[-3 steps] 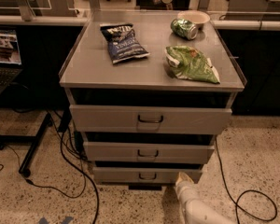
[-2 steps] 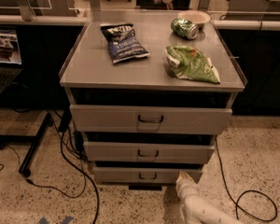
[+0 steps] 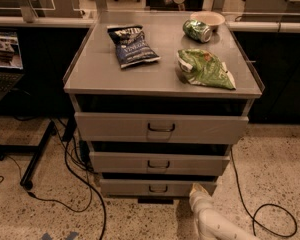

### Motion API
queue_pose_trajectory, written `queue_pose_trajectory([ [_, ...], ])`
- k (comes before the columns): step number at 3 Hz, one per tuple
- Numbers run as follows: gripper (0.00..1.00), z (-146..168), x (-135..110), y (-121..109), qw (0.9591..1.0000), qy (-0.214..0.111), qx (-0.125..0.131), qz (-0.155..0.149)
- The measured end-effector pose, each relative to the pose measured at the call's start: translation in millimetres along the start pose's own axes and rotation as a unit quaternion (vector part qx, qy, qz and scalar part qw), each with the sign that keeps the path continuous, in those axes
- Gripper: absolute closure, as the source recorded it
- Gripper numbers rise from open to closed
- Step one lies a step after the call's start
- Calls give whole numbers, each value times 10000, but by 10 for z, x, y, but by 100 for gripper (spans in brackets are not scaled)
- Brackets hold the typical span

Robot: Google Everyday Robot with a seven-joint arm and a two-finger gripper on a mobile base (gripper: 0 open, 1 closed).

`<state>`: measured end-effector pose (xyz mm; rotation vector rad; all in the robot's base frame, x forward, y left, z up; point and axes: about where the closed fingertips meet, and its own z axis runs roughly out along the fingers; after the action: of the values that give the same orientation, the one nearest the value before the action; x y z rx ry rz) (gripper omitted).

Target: Open bottom drawer

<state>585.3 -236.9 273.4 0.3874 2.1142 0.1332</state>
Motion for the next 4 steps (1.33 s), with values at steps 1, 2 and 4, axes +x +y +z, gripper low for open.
queue_pose_trajectory([
  [1,100,511,-71,-312,9994,-268,195,-62],
  [2,100,512,-71,-312,9994,-268,195,-62],
  [4,100,930,-140,-215,9992,-311,255,-53],
])
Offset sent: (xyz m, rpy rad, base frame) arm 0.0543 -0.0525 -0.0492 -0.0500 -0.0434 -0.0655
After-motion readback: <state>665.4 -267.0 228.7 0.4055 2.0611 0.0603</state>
